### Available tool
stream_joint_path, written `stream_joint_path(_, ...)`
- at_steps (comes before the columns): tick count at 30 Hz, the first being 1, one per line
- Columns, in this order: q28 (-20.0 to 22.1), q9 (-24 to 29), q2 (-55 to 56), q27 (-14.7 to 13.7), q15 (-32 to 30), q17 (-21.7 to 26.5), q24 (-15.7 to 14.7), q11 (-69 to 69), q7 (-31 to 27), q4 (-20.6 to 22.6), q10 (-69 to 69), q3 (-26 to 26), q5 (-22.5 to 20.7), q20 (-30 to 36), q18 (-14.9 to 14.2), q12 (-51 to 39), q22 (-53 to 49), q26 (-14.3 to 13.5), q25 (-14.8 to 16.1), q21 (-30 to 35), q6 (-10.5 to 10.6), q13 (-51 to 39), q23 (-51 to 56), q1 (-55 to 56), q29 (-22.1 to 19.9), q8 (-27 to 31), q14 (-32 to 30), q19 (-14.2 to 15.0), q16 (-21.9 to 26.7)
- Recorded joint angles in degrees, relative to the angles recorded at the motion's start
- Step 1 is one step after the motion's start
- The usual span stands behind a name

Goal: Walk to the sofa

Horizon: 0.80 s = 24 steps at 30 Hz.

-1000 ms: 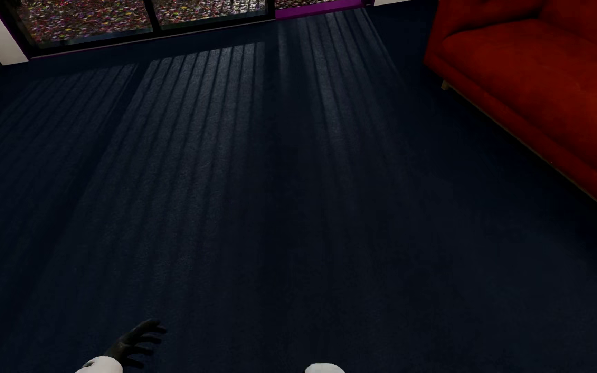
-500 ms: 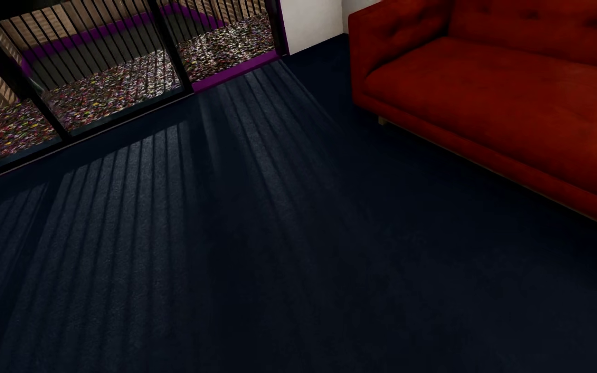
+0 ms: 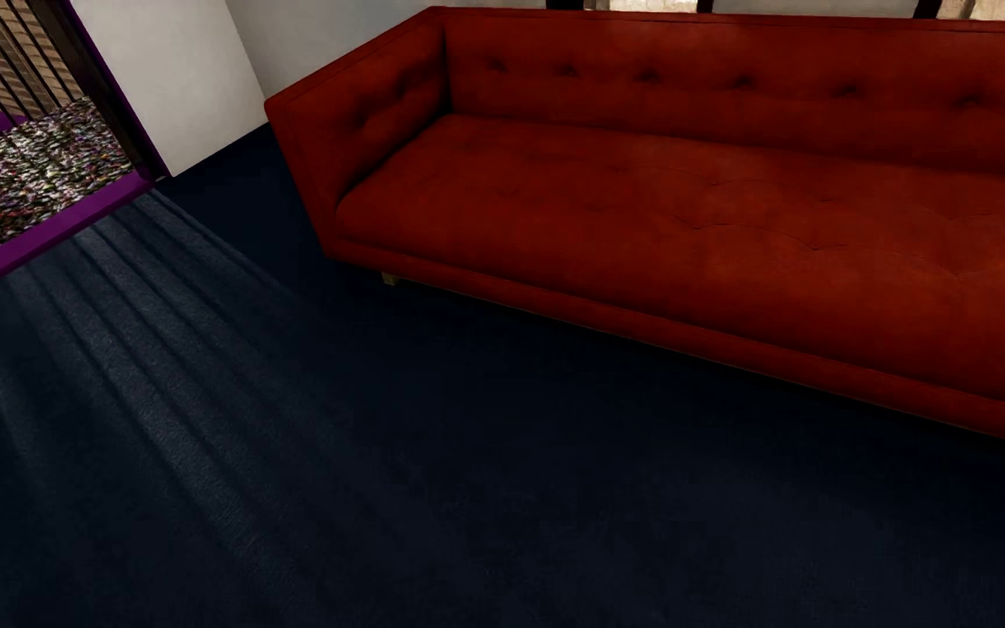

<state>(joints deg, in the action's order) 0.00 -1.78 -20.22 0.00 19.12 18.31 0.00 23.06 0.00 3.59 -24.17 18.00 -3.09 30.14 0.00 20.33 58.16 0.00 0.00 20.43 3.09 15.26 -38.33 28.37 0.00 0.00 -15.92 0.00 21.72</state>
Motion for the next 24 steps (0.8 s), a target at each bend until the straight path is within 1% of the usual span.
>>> stream_joint_path(1,0.0,0.0,-0.2,0.0,-2.5,-1.9,0.0,2.5,0.0,1.0,-4.0,-0.2,1.6,-1.6,0.0,-1.8,1.6,0.0,0.0,2.4,-2.1,0.4,-7.5,1.3,0.0,0.0,-2.1,0.0,0.5)
stream_joint_path(2,0.0,0.6,0.1,0.0,-6.4,-4.0,0.0,6.3,0.0,2.1,-8.0,-0.7,3.4,-3.0,0.0,-4.2,4.0,0.0,0.0,5.5,-4.6,0.5,-16.1,1.0,0.0,0.0,-0.6,0.0,0.9)
stream_joint_path(3,0.0,1.5,1.9,0.0,-11.5,-5.2,0.0,11.6,0.0,3.0,-10.3,-1.0,5.3,-5.0,0.0,-6.8,6.1,0.0,0.0,10.2,-6.7,0.9,-22.6,-1.0,0.0,0.0,2.1,0.0,1.1)
stream_joint_path(4,0.0,2.2,5.9,0.0,-17.6,-4.9,0.0,18.4,0.0,3.3,-10.3,-1.0,6.9,-9.0,0.0,-9.1,6.9,0.0,0.0,16.8,-8.0,1.5,-24.8,-4.2,0.0,0.0,5.1,0.0,1.1)
stream_joint_path(5,0.0,3.0,12.4,0.0,-24.9,-3.4,0.0,26.8,0.0,4.0,-8.8,-1.5,8.2,-11.3,0.0,-11.1,6.4,0.0,0.0,20.7,-8.7,1.9,-23.9,-7.4,0.0,0.0,8.1,0.0,1.2)
stream_joint_path(6,0.0,3.6,19.0,0.0,-30.8,-1.2,0.0,35.1,0.0,4.0,-7.7,-3.1,8.4,-14.0,0.0,-12.0,4.1,0.0,0.0,22.3,-8.9,2.6,-21.3,-10.4,0.0,0.0,10.7,0.0,1.5)
stream_joint_path(7,0.0,4.2,24.8,0.0,-31.1,0.6,0.0,42.7,0.0,4.0,-7.2,-5.8,8.1,-15.7,0.0,-12.2,0.8,0.0,0.0,20.5,-8.7,3.2,-19.1,-12.7,0.0,0.0,12.7,0.0,2.2)
stream_joint_path(9,0.0,6.1,33.2,0.0,-19.9,2.4,0.0,52.7,0.0,4.2,-7.4,-12.5,7.2,-17.4,0.0,-13.0,-6.5,0.0,0.0,10.7,-8.6,4.1,-16.6,-16.5,0.0,0.0,15.1,0.0,4.6)
stream_joint_path(10,0.0,6.8,36.7,0.0,-15.5,2.2,0.0,54.9,0.0,4.3,-7.9,-15.3,7.4,-18.0,0.0,-14.1,-9.3,0.0,0.0,4.8,-9.0,4.4,-15.5,-18.0,0.0,0.0,16.2,0.0,6.1)
stream_joint_path(11,0.0,7.1,38.8,0.0,-13.3,1.8,0.0,54.6,0.0,3.8,-8.7,-17.4,7.2,-19.8,0.0,-15.1,-11.5,0.0,0.0,0.8,-9.1,4.9,-14.0,-19.9,0.0,0.0,17.7,0.0,7.3)
stream_joint_path(12,0.0,7.1,40.8,0.0,-12.8,0.7,0.0,52.1,0.0,3.7,-8.7,-19.2,7.2,-21.7,0.0,-16.6,-12.6,0.0,0.0,-3.7,-9.0,4.8,-13.2,-21.2,0.0,0.0,19.0,0.0,7.8)
stream_joint_path(13,0.0,7.1,41.6,0.0,-13.4,-0.4,0.0,46.9,0.0,3.5,-8.4,-20.5,7.0,-24.2,0.0,-18.3,-13.2,0.0,0.0,-6.8,-8.6,4.3,-12.9,-22.4,0.0,0.0,20.0,0.0,7.7)
stream_joint_path(14,0.0,7.1,41.2,0.0,-14.5,-1.4,0.0,39.7,0.0,3.3,-8.1,-21.4,6.6,-26.5,0.0,-19.9,-13.7,0.0,0.0,-8.2,-8.1,3.6,-13.1,-23.3,0.0,0.0,20.4,0.0,7.1)
stream_joint_path(15,0.0,7.0,39.8,0.0,-15.0,-2.1,0.0,31.8,0.0,2.8,-7.8,-21.9,6.0,-28.2,0.0,-21.2,-14.6,0.0,0.0,-7.3,-7.4,2.7,-13.8,-24.2,0.0,0.0,20.2,0.0,6.3)
stream_joint_path(16,0.0,6.9,37.8,0.0,-14.3,-2.5,0.0,24.4,0.0,2.2,-7.4,-22.1,5.4,-28.5,0.0,-22.1,-16.0,0.0,0.0,-4.3,-6.7,1.8,-14.5,-24.9,0.0,0.0,19.8,0.0,5.5)
stream_joint_path(18,0.0,6.2,33.3,0.0,-12.9,-2.8,0.0,13.7,0.0,1.2,-6.5,-21.6,3.9,-25.6,0.0,-23.0,-19.4,0.0,0.0,5.3,-5.5,0.3,-14.2,-25.8,0.0,0.0,19.3,0.0,4.0)
stream_joint_path(19,0.0,5.7,31.0,0.0,-13.0,-3.0,0.0,9.9,0.0,1.1,-5.9,-20.8,3.1,-22.5,0.0,-23.4,-20.8,0.0,0.0,9.4,-5.1,-0.3,-13.6,-26.2,0.0,0.0,19.9,0.0,3.4)
stream_joint_path(20,0.0,5.3,28.7,0.0,-12.6,-3.4,0.0,6.8,0.0,1.1,-5.1,-19.9,2.5,-18.5,0.0,-23.7,-22.1,0.0,0.0,11.3,-4.9,-0.9,-13.8,-26.7,0.0,0.0,21.0,0.0,3.1)
stream_joint_path(22,0.0,4.5,25.2,0.0,-9.3,-2.8,0.0,2.7,0.0,0.7,-2.7,-18.2,1.6,-9.9,0.0,-24.2,-22.5,0.0,0.0,12.2,-4.3,-1.9,-15.5,-28.2,0.0,0.0,24.5,0.0,1.7)
stream_joint_path(24,0.0,4.2,22.9,0.0,-6.4,-0.9,0.0,0.8,0.0,0.1,-0.6,-17.2,0.5,-2.3,0.0,-24.4,-17.0,0.0,0.0,13.8,-3.0,-3.8,-17.2,-29.5,0.0,0.0,27.0,0.0,-1.9)
